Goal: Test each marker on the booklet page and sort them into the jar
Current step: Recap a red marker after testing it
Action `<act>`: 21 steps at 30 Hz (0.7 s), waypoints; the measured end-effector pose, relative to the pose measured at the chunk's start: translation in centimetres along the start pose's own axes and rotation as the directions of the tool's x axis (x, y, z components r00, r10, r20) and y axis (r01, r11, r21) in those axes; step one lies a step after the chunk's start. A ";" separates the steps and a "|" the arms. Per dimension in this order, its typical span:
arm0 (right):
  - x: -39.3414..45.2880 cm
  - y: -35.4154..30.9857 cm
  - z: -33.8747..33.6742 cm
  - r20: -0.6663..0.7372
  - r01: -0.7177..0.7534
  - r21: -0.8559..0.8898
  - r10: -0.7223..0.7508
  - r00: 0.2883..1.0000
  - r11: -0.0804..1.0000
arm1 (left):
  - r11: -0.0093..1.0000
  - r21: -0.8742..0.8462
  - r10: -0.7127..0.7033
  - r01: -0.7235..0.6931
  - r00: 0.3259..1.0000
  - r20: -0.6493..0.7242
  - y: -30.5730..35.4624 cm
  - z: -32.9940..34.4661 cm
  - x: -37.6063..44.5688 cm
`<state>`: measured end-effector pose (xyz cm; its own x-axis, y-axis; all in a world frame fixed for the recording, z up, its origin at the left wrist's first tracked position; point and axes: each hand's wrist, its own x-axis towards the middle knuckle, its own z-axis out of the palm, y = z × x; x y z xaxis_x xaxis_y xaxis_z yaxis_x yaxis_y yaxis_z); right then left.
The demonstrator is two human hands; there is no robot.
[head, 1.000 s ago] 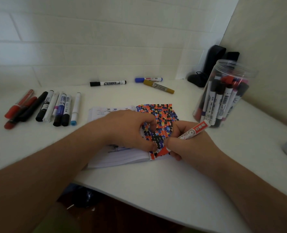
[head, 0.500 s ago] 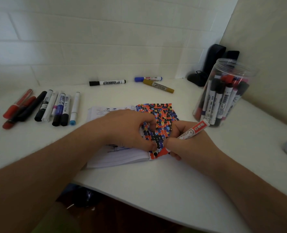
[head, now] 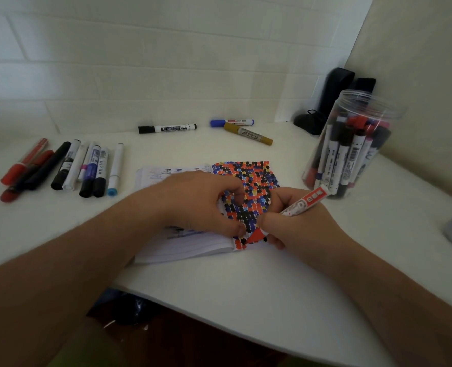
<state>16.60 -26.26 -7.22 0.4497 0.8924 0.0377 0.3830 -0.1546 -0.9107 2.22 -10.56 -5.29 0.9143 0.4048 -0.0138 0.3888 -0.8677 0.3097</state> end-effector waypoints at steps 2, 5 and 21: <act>0.1 0.1 0.1 0.012 0.010 -0.001 -0.010 1.000 1.000 | 1.000 -0.001 -0.005 0.005 1.000 0.003 0.1 0.0 0.0; 0.0 0.3 0.0 0.045 0.035 -0.014 -0.034 0.998 0.999 | 1.000 0.003 -0.012 0.011 1.000 0.017 0.1 0.0 -0.1; 1.2 0.2 -3.8 0.271 -0.112 0.727 -0.134 0.953 0.677 | 0.837 -0.545 -0.113 -0.049 0.959 -0.260 -0.9 1.3 0.4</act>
<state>20.25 -26.85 -5.79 0.1588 0.9862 0.0463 -0.3777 0.1040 -0.9201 2.38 -9.95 -6.78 0.8032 0.5615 0.1990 0.2191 -0.5890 0.7779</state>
